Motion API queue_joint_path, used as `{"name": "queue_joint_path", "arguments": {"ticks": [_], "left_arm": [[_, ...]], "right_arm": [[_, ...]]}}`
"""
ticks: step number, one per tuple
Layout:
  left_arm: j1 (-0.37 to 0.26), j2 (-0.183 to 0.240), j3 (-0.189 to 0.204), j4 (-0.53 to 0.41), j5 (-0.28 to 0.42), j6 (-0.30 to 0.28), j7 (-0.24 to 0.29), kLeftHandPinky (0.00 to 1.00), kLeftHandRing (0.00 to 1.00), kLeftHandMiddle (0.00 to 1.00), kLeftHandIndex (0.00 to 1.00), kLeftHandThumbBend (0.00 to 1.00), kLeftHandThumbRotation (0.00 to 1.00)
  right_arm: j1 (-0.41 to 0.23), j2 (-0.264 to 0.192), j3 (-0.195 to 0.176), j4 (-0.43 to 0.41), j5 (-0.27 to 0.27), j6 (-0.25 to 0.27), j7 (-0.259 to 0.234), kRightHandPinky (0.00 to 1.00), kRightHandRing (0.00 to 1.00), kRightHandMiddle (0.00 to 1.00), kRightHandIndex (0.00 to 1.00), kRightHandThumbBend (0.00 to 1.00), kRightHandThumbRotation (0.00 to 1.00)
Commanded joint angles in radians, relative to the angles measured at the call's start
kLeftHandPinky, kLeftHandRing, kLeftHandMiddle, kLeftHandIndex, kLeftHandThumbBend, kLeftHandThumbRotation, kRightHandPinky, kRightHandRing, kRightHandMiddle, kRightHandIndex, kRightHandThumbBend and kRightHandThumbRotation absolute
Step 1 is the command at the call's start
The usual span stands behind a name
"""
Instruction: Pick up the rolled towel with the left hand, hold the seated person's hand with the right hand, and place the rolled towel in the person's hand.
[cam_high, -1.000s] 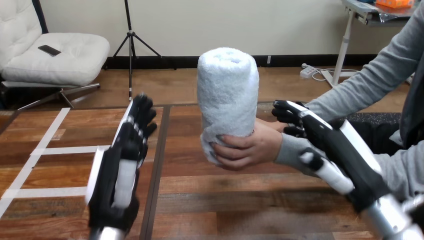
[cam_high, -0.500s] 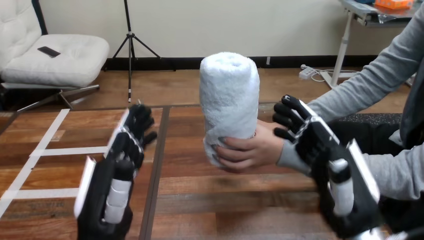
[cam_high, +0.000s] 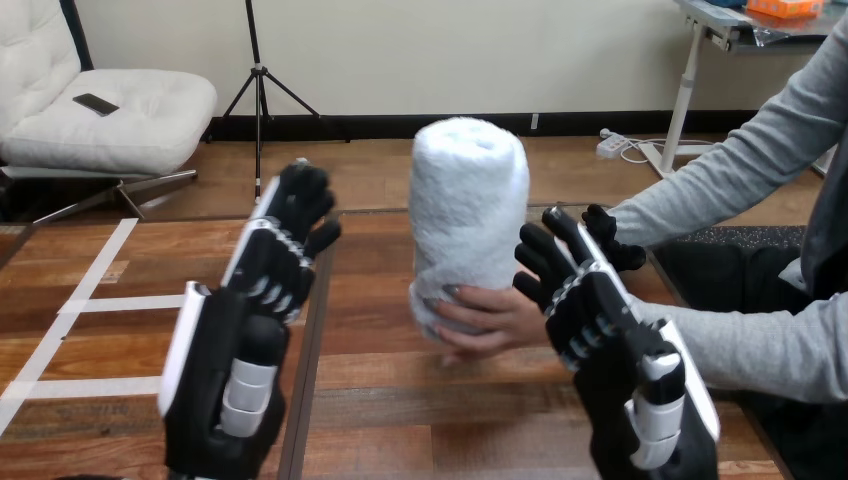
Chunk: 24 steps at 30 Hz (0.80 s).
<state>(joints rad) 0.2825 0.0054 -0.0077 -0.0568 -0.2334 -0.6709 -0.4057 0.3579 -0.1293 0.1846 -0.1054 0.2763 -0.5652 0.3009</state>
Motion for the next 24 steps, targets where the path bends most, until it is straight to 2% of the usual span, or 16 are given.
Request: {"name": "queue_joint_path", "arguments": {"ticks": [1,11,24], "left_arm": [[0.080,-0.001,-0.031,-0.021,-0.018,-0.010,-0.001,0.92,0.94,0.93,0.94,0.87,0.90],[0.068,-0.002,-0.041,-0.025,-0.024,0.002,-0.003,0.91,0.94,0.93,0.94,0.85,0.90],[0.057,0.004,-0.049,-0.032,-0.036,0.011,-0.014,0.90,0.93,0.92,0.93,0.84,0.89]], "right_arm": [[-0.029,0.033,0.004,-0.038,0.030,-0.005,0.014,1.00,1.00,0.98,0.99,1.00,1.00],[-0.021,0.057,0.015,-0.028,0.005,-0.004,0.023,1.00,1.00,1.00,1.00,1.00,1.00],[-0.027,0.059,-0.001,-0.023,-0.006,0.002,0.027,1.00,0.99,0.97,0.99,1.00,1.00]]}}
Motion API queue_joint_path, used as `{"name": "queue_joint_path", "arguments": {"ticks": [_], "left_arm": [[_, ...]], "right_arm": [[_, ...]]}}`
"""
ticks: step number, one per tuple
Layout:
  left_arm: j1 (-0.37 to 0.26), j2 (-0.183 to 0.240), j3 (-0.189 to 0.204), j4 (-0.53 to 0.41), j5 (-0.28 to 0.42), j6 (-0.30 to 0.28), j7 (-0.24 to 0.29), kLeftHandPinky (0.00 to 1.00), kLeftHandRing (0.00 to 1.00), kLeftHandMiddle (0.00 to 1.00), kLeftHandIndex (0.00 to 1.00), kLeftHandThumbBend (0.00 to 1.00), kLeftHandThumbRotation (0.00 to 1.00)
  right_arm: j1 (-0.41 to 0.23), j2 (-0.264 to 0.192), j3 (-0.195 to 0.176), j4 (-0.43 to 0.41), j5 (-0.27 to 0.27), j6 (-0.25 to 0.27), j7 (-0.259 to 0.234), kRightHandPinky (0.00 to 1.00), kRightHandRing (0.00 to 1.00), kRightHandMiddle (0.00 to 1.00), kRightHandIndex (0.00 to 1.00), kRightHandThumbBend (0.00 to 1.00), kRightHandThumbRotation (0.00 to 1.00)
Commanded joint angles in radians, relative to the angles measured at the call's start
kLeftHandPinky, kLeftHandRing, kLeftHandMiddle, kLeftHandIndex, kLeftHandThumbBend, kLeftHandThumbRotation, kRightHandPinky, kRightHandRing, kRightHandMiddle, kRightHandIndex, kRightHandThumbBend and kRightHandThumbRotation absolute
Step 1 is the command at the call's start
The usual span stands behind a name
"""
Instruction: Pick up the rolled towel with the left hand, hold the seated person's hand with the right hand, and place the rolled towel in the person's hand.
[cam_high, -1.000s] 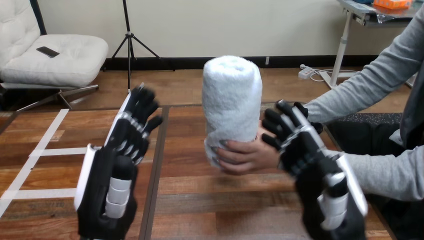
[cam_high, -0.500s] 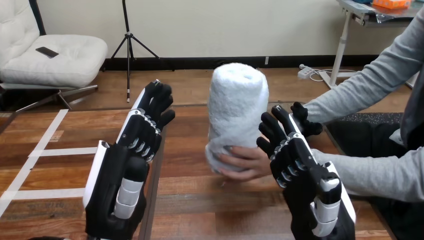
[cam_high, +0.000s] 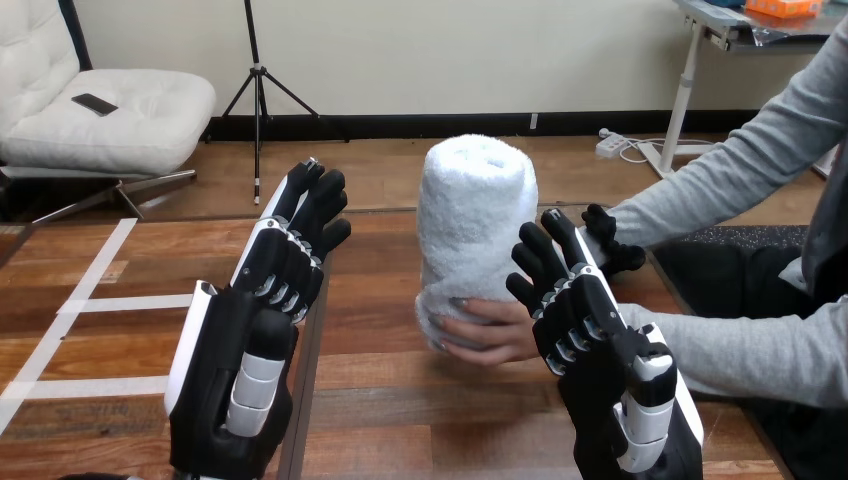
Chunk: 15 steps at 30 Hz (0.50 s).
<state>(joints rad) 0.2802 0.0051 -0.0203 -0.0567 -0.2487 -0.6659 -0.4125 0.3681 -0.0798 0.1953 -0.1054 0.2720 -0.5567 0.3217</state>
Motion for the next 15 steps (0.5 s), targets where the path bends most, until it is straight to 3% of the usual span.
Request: {"name": "queue_joint_path", "arguments": {"ticks": [1,15], "left_arm": [[0.058,0.004,-0.036,-0.033,-0.022,0.006,-0.008,0.90,0.93,0.92,0.93,0.84,0.89],[0.058,0.000,-0.038,-0.044,-0.019,0.020,-0.002,0.90,0.93,0.92,0.93,0.83,0.88]], "right_arm": [[-0.037,0.009,-0.012,-0.024,-0.001,-0.005,0.007,1.00,0.99,0.97,0.99,1.00,1.00],[-0.044,0.007,-0.029,-0.020,0.001,-0.002,0.015,1.00,0.99,0.97,0.98,1.00,1.00]]}}
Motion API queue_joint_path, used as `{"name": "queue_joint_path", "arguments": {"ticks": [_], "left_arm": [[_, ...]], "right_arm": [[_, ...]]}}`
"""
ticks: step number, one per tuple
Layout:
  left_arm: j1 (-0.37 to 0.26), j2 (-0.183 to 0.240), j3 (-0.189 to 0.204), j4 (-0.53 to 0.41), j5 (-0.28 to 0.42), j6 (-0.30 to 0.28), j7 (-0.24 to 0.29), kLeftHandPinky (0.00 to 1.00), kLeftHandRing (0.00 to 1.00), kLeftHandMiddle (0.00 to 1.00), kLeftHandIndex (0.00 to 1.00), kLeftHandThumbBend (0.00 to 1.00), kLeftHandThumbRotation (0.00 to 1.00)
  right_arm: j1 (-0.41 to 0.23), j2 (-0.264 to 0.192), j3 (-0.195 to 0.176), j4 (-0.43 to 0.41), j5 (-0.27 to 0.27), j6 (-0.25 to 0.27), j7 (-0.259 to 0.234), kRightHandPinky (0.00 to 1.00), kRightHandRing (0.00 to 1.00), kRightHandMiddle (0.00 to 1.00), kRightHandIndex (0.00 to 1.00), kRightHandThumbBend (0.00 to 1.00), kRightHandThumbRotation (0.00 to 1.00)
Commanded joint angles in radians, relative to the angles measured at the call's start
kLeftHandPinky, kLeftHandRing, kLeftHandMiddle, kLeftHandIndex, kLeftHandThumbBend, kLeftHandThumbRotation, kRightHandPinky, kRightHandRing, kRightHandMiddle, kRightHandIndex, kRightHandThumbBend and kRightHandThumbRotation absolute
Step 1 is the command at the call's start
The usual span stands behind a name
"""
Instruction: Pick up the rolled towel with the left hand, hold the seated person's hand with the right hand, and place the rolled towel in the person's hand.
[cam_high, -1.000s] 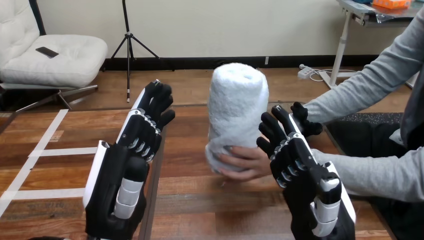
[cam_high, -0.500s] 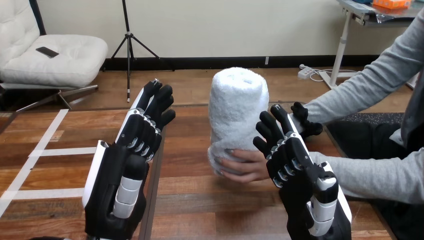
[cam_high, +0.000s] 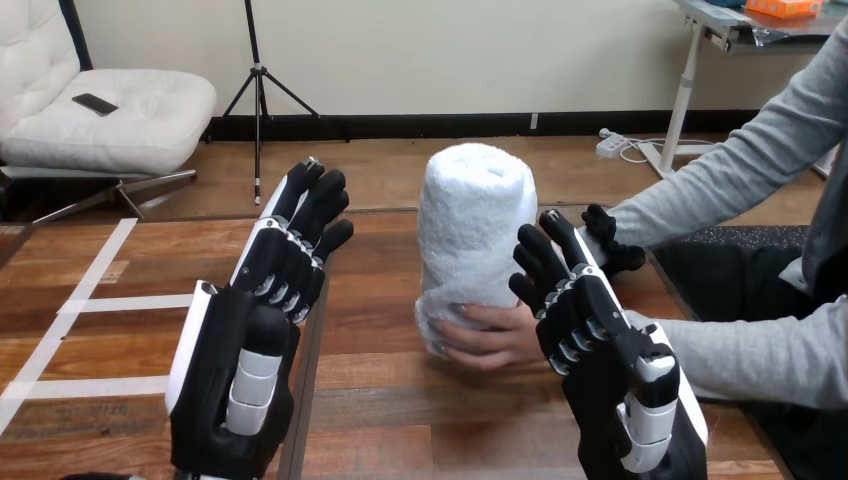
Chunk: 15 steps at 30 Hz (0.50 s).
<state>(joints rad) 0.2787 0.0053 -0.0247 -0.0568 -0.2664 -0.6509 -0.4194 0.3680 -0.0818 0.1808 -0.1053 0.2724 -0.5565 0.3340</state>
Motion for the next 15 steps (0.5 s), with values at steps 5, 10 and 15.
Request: {"name": "queue_joint_path", "arguments": {"ticks": [5,10,15], "left_arm": [[0.061,0.000,-0.034,-0.046,0.001,0.010,0.006,0.89,0.93,0.92,0.93,0.82,0.88],[0.061,0.000,-0.034,-0.048,0.003,0.012,0.007,0.90,0.93,0.92,0.93,0.81,0.88],[0.059,0.004,-0.034,-0.048,0.002,0.014,0.004,0.90,0.93,0.92,0.92,0.81,0.88]], "right_arm": [[-0.048,0.007,-0.018,-0.018,-0.010,-0.005,0.003,1.00,0.98,0.96,0.98,1.00,1.00],[-0.049,0.007,-0.021,-0.016,-0.020,-0.011,0.001,1.00,0.98,0.96,0.97,1.00,1.00],[-0.049,0.009,-0.022,-0.015,-0.018,-0.010,0.003,1.00,0.97,0.95,0.97,1.00,1.00]]}}
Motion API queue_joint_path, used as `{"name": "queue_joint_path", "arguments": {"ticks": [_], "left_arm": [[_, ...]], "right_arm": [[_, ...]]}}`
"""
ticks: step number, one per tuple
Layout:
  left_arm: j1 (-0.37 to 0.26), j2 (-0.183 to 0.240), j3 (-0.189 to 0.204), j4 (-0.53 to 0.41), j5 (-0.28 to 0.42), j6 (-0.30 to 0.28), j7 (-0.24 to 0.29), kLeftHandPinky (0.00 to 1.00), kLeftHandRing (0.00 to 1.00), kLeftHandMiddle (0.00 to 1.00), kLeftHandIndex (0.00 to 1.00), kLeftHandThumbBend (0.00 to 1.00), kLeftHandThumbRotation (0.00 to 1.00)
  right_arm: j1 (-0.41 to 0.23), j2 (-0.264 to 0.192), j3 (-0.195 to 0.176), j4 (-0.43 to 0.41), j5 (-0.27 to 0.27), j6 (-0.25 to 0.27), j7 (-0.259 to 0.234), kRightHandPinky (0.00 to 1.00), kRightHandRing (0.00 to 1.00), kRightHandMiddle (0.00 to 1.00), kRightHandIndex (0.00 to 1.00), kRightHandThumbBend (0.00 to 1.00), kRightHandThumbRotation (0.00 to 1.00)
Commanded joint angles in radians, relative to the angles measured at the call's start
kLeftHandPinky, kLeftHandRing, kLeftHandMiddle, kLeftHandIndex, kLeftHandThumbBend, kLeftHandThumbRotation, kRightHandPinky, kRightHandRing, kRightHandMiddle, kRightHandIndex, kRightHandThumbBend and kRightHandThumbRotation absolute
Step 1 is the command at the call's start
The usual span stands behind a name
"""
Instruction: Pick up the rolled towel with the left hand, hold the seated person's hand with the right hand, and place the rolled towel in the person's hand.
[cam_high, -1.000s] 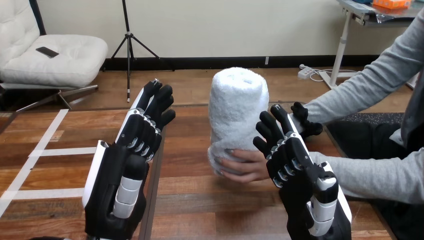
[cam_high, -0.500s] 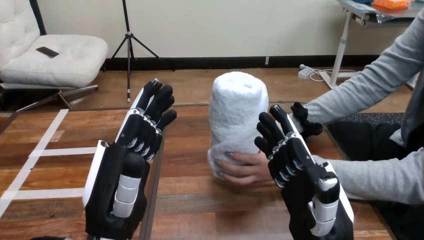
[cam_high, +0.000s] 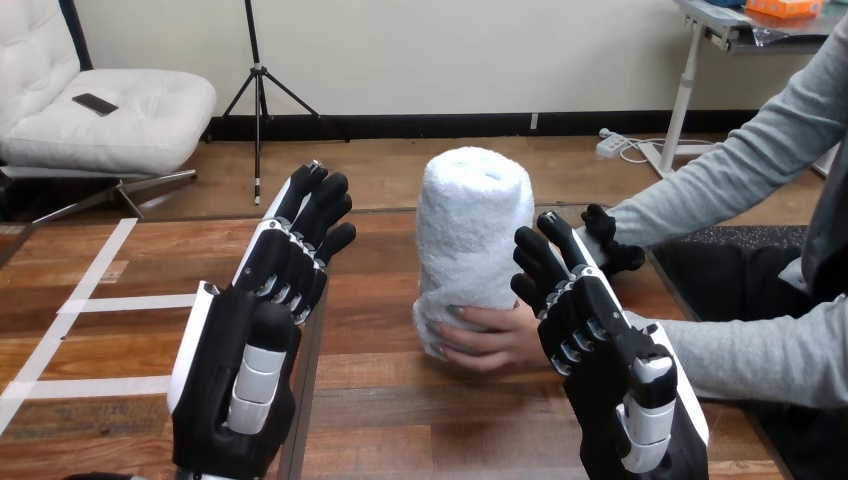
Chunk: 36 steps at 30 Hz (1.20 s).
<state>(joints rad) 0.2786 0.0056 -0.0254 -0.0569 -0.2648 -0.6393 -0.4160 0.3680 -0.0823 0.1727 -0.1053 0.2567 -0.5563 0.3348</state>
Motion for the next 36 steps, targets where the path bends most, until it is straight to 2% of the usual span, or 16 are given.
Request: {"name": "queue_joint_path", "arguments": {"ticks": [1,14,24,36], "left_arm": [[0.059,0.004,-0.033,-0.049,0.000,0.003,0.001,0.90,0.93,0.92,0.92,0.81,0.88],[0.056,0.008,-0.034,-0.054,-0.005,0.008,-0.004,0.90,0.93,0.92,0.92,0.80,0.88],[0.055,0.010,-0.028,-0.050,-0.005,0.006,-0.006,0.89,0.93,0.92,0.92,0.81,0.89],[0.054,0.008,-0.030,-0.050,0.001,0.002,-0.004,0.89,0.93,0.92,0.92,0.81,0.89]], "right_arm": [[-0.049,0.010,-0.014,-0.015,-0.002,-0.010,0.002,1.00,0.97,0.95,0.97,1.00,1.00],[-0.048,0.014,-0.018,-0.016,-0.007,-0.014,-0.001,1.00,0.97,0.95,0.97,1.00,1.00],[-0.042,0.014,-0.019,-0.027,-0.001,0.002,-0.001,1.00,0.96,0.95,0.97,1.00,1.00],[-0.044,0.013,-0.025,-0.016,-0.001,-0.010,0.005,1.00,0.97,0.95,0.97,1.00,1.00]]}}
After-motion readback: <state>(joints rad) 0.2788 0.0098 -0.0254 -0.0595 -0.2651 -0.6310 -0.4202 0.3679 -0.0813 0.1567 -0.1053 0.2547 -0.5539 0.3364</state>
